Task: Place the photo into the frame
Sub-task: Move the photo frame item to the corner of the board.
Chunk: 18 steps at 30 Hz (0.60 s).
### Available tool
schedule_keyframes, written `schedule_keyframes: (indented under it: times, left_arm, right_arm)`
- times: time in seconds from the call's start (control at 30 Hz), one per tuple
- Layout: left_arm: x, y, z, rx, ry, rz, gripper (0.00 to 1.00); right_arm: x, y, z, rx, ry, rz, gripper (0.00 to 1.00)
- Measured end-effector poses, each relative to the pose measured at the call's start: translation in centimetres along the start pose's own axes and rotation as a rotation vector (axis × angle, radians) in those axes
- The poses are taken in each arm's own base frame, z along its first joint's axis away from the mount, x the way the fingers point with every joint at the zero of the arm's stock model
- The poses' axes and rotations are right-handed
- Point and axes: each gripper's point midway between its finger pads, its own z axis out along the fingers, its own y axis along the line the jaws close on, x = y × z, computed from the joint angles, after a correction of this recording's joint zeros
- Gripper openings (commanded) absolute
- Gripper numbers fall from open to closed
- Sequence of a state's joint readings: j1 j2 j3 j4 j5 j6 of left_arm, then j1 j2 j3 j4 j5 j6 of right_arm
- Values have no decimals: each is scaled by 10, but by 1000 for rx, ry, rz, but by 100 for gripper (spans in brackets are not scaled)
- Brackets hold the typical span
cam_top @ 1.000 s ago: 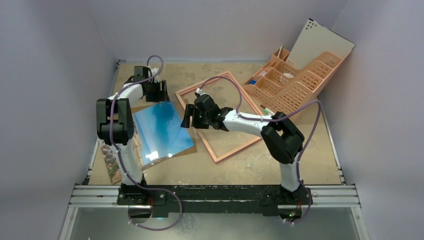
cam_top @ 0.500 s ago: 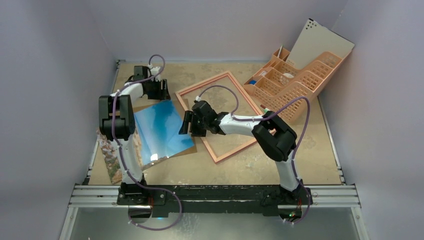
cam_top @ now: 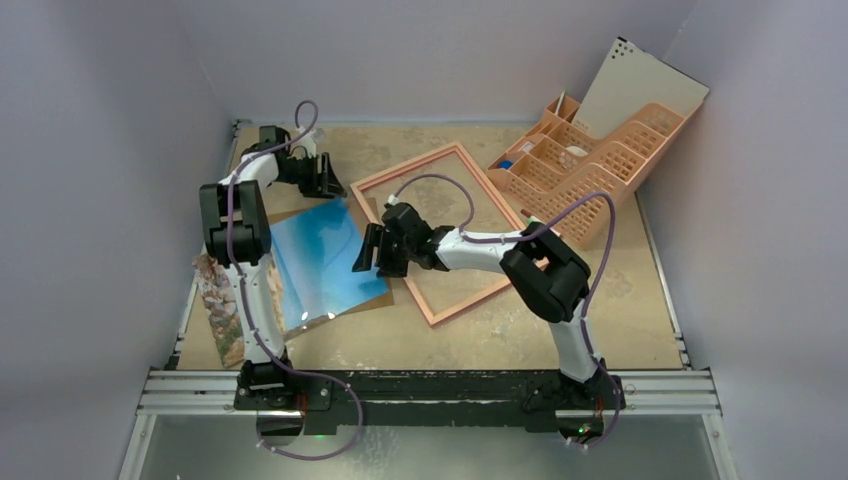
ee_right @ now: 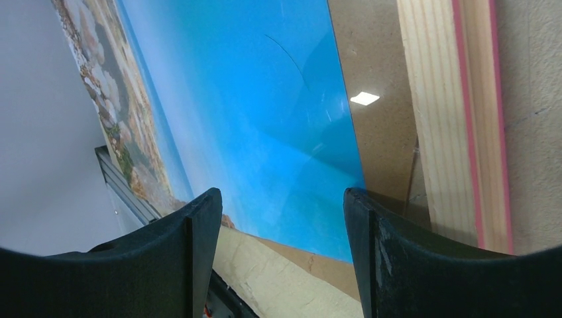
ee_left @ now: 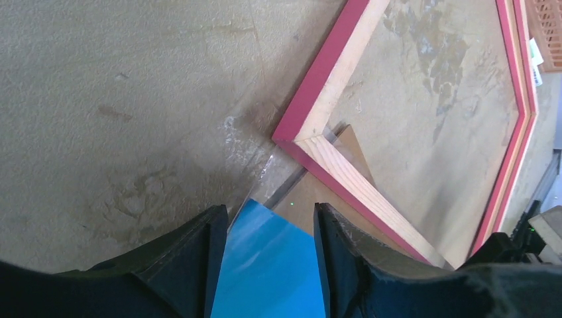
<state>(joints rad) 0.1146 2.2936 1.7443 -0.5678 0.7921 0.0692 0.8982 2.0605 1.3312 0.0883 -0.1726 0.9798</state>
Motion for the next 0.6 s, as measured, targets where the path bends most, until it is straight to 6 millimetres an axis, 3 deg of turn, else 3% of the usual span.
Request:
schedule_keyframes:
  times: [0.6]
  left_arm:
    - [-1, -3, 8, 88, 69, -162, 54]
  right_arm:
    - [7, 11, 6, -62, 55, -9, 70]
